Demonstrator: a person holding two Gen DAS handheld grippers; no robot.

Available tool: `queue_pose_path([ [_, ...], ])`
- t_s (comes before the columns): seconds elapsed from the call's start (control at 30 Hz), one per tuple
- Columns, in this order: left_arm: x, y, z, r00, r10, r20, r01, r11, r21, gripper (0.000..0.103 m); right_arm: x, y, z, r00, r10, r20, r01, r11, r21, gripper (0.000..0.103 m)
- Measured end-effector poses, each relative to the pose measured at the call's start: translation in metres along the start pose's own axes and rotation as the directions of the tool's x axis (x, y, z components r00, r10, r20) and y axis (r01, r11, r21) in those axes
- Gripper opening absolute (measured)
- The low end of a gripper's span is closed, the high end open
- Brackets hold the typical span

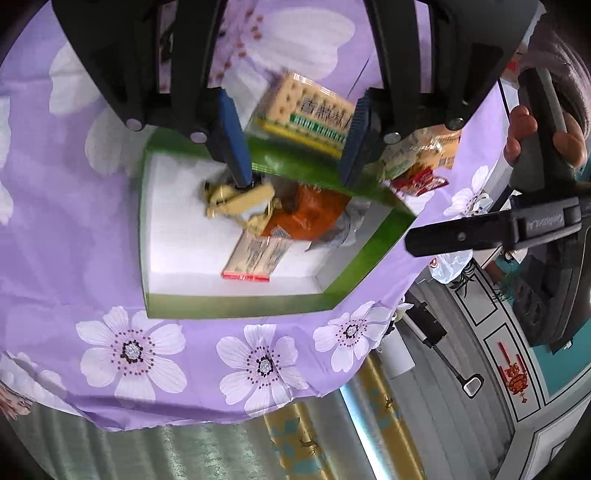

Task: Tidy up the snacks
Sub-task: 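Carry the white-red snack into the green box and open the right gripper, then withdraw the right gripper from the box toward the soda cracker pack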

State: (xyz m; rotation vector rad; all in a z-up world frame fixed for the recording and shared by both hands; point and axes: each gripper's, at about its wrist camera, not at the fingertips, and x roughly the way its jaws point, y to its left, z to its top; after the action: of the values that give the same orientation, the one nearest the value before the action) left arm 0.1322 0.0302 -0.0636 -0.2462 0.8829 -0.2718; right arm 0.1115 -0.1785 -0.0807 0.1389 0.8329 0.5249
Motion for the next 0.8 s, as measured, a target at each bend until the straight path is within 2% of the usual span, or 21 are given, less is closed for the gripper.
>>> queue_pose_path([
  [0.23, -0.026, -0.011, -0.026, 0.996, 0.080, 0.039, -0.081, 0.996, 0.030, 0.089, -0.022, 0.014, -0.022, 1.000, -0.022, 0.003, 0.022, 1.000, -0.020, 0.056],
  [0.4, -0.041, -0.019, -0.040, 0.985, 0.161, 0.061, -0.164, 0.985, 0.046, 0.089, -0.035, 0.023, -0.034, 0.999, -0.038, -0.002, 0.038, 0.999, -0.035, 0.059],
  [0.8, -0.058, -0.031, -0.066, 0.985, 0.158, 0.065, -0.162, 0.985, 0.057, 0.089, -0.050, 0.039, -0.050, 0.999, -0.038, -0.009, 0.038, 0.998, -0.048, 0.061],
])
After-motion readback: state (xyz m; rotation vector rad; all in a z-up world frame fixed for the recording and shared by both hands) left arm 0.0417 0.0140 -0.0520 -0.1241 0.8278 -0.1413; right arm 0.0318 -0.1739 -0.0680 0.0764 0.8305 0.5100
